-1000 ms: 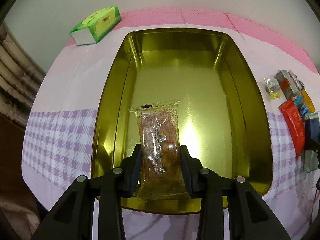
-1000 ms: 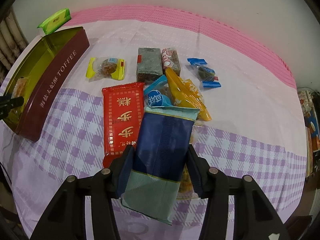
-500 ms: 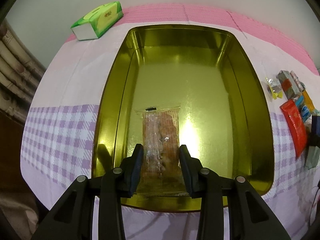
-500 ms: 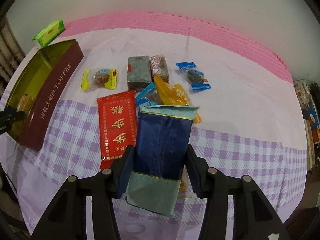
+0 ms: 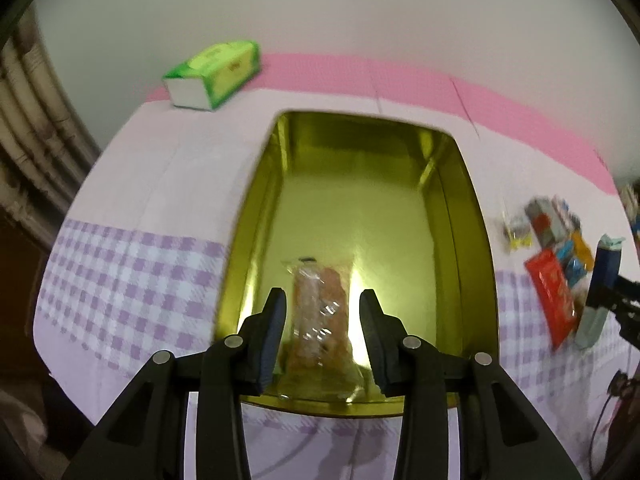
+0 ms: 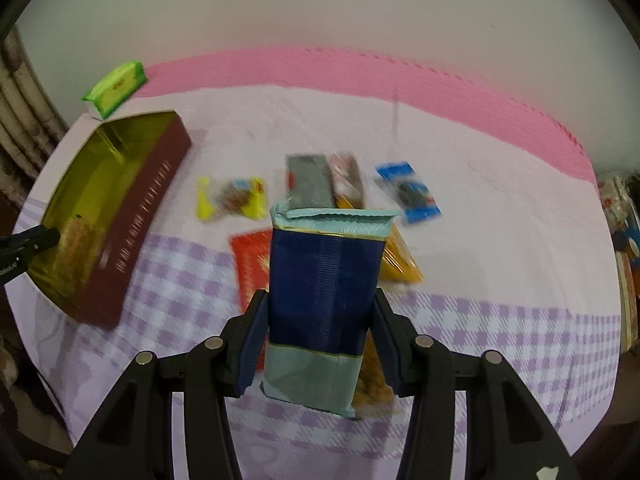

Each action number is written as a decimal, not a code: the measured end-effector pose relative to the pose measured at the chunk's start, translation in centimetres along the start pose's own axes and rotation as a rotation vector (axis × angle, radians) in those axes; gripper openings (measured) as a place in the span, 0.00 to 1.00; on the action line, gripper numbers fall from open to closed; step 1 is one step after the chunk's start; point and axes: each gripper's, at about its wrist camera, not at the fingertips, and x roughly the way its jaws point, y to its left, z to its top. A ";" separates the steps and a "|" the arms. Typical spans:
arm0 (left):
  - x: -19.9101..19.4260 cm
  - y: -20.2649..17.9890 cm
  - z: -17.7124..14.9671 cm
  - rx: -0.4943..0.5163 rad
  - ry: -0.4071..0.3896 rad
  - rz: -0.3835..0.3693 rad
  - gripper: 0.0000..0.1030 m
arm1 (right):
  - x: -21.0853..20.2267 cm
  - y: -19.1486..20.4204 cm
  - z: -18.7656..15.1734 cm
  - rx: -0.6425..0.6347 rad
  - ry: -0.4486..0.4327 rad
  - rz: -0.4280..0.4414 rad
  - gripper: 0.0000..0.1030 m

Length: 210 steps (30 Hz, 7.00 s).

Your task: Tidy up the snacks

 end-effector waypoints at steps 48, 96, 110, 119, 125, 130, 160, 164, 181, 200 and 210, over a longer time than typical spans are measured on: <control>-2.4 8.5 -2.9 -0.295 -0.034 0.126 0.51 | 5.6 18.8 4.6 -0.102 0.124 0.176 0.45; -2.0 7.5 -3.0 -0.248 -0.031 0.133 0.58 | 0.6 14.7 4.1 -0.131 -0.003 0.198 0.50; -1.9 7.4 -2.9 -0.218 -0.033 0.159 0.59 | 3.1 0.0 5.5 -0.026 0.081 0.023 0.50; -1.6 6.1 -2.9 -0.181 -0.024 0.189 0.59 | 5.2 -3.9 3.6 0.020 0.140 0.018 0.50; -1.9 3.5 -3.2 -0.134 -0.012 0.168 0.59 | 6.4 -3.5 3.5 0.024 0.146 0.046 0.50; -3.0 0.1 -3.1 -0.074 -0.020 0.141 0.59 | 7.8 -2.8 4.1 0.000 0.143 0.039 0.50; 2.8 -24.3 -0.8 0.078 0.239 -0.161 0.61 | 8.5 -11.9 6.6 0.165 0.121 -0.053 0.38; 4.6 -25.5 -0.7 0.060 0.275 -0.116 0.61 | 8.5 -12.2 6.5 0.162 0.121 -0.054 0.39; 7.1 -27.2 -1.1 0.094 0.294 -0.036 0.61 | 8.8 -11.8 6.8 0.182 0.123 -0.055 0.41; 6.8 -25.7 -2.4 0.194 0.302 -0.040 0.59 | 8.9 -11.8 7.0 0.200 0.125 -0.061 0.41; 6.6 -25.8 -2.5 0.226 0.292 -0.042 0.45 | 9.0 -11.7 6.9 0.198 0.126 -0.080 0.41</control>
